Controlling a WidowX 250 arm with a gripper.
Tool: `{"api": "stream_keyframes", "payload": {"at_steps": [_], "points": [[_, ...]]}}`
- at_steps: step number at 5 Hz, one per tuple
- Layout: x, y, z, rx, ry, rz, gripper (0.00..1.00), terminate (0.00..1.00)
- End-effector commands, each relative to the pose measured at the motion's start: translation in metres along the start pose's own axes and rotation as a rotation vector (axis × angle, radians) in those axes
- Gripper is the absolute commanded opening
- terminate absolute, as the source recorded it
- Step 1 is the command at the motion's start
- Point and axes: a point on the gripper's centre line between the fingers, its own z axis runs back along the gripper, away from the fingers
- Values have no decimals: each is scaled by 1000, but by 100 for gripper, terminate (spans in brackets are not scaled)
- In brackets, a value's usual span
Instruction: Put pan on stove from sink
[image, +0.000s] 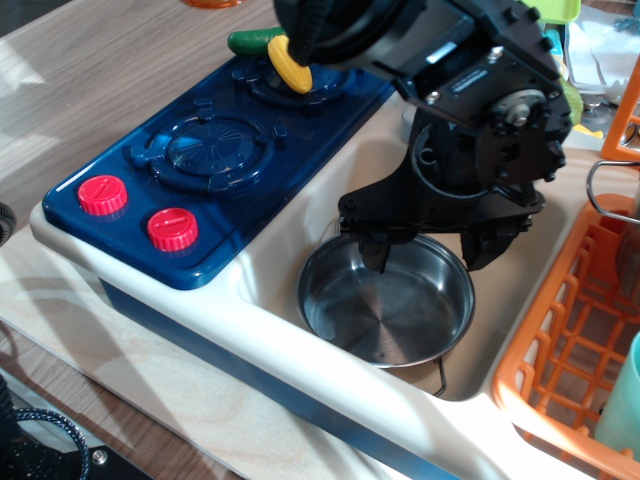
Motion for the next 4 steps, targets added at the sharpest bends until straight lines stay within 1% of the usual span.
{"api": "stream_keyframes", "payload": {"at_steps": [1, 2, 3, 4], "points": [[9, -1, -6, -51, -2, 26, 100, 0], [4, -1, -12, -79, 10, 9, 100, 0], [-3, -3, -16, -90, 30, 18, 100, 0], [-6, -6, -20, -90, 44, 36, 0, 0]]}}
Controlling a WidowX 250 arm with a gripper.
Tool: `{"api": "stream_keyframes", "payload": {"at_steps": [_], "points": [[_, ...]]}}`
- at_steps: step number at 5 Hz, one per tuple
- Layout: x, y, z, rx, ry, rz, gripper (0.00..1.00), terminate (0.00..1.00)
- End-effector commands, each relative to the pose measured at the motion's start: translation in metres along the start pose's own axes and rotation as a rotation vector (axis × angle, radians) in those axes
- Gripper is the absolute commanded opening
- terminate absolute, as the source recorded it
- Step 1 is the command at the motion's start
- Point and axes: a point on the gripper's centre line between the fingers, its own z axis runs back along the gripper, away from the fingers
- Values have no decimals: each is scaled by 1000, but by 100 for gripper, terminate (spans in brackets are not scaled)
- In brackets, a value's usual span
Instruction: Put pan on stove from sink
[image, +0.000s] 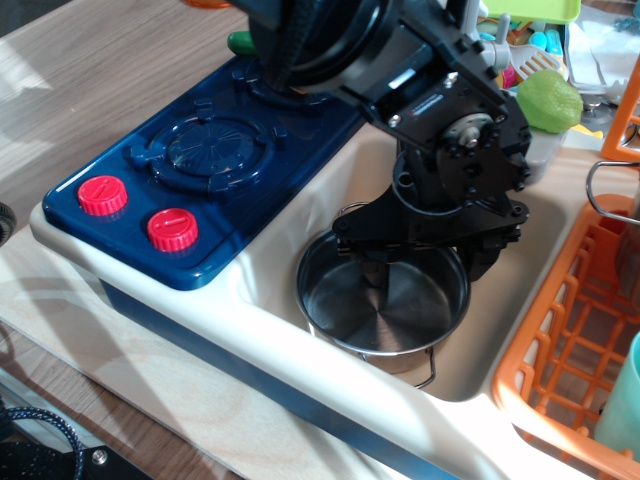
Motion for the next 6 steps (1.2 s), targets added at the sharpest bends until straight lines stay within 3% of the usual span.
{"api": "stream_keyframes", "payload": {"at_steps": [1, 3, 4, 6], "points": [[1, -4, -2, -18, 6, 0, 0, 0], [12, 2, 28, 55, 33, -42, 0, 0], [21, 3, 57, 129, 43, -57, 0, 0], [32, 7, 94, 218, 28, -71, 0, 0]]}}
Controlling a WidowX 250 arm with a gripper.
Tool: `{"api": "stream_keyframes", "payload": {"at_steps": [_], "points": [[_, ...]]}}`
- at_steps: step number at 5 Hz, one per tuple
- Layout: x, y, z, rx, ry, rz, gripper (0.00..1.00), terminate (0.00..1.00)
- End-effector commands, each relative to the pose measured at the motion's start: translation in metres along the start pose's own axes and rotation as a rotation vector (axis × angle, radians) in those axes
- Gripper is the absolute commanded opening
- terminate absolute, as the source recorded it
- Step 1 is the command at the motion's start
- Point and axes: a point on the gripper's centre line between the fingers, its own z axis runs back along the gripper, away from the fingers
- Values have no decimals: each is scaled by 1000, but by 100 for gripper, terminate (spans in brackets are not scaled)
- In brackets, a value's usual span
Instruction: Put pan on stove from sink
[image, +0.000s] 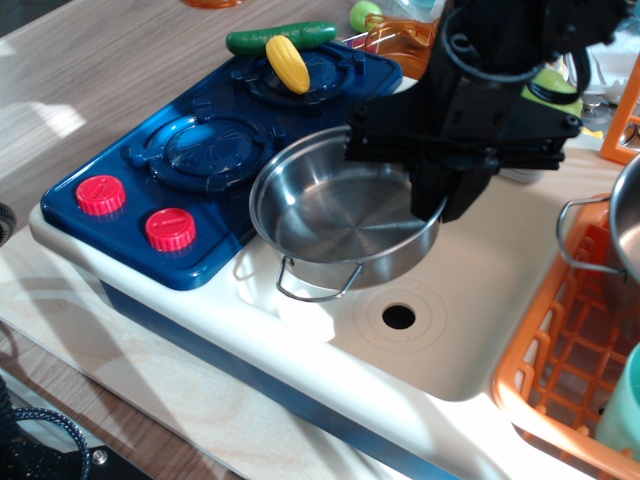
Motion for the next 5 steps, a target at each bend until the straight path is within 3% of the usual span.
{"api": "stream_keyframes", "payload": {"at_steps": [1, 3, 4, 5], "points": [[19, 12, 40, 66, -65, -24, 0, 0], [38, 38, 41, 83, -117, -87, 0, 0], [45, 55, 22, 46, -162, -106, 0, 0], [50, 70, 6, 5, -166, -114, 0, 100]]}}
